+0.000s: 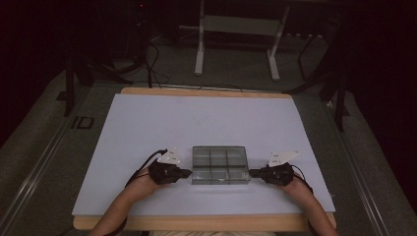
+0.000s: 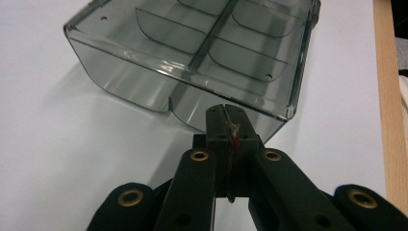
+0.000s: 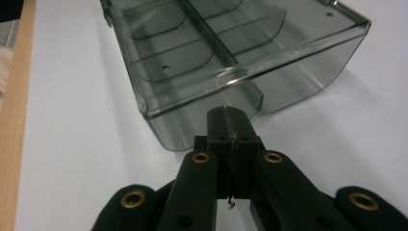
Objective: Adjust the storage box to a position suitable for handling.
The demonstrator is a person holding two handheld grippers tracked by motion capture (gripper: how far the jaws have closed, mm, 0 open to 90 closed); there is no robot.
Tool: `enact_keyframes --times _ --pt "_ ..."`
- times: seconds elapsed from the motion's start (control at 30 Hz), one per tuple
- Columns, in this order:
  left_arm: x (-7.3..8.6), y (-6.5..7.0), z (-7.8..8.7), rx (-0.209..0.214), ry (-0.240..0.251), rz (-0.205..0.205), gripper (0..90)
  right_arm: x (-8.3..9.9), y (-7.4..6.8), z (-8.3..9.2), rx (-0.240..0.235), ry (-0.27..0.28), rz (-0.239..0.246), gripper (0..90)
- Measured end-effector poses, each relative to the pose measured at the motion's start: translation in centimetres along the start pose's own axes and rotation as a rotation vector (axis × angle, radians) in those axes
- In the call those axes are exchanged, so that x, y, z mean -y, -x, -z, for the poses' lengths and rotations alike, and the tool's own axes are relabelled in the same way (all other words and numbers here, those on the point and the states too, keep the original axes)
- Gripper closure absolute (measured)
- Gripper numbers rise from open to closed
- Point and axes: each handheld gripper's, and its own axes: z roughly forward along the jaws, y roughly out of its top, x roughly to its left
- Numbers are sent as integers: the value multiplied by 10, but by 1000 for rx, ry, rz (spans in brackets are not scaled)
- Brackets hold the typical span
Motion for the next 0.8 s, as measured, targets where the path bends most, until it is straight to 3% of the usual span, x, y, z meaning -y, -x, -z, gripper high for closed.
enact_keyframes --times 0.5,0.73,0.8 --pt "-6 0 1 11 10 6 900 -11 -4 8 -8 31 24 900" --pt "-11 -2 1 -11 14 7 898 -15 -4 9 -6 39 26 900" --pt "-12 -2 1 -39 23 9 830 -15 -3 10 -3 45 20 889"
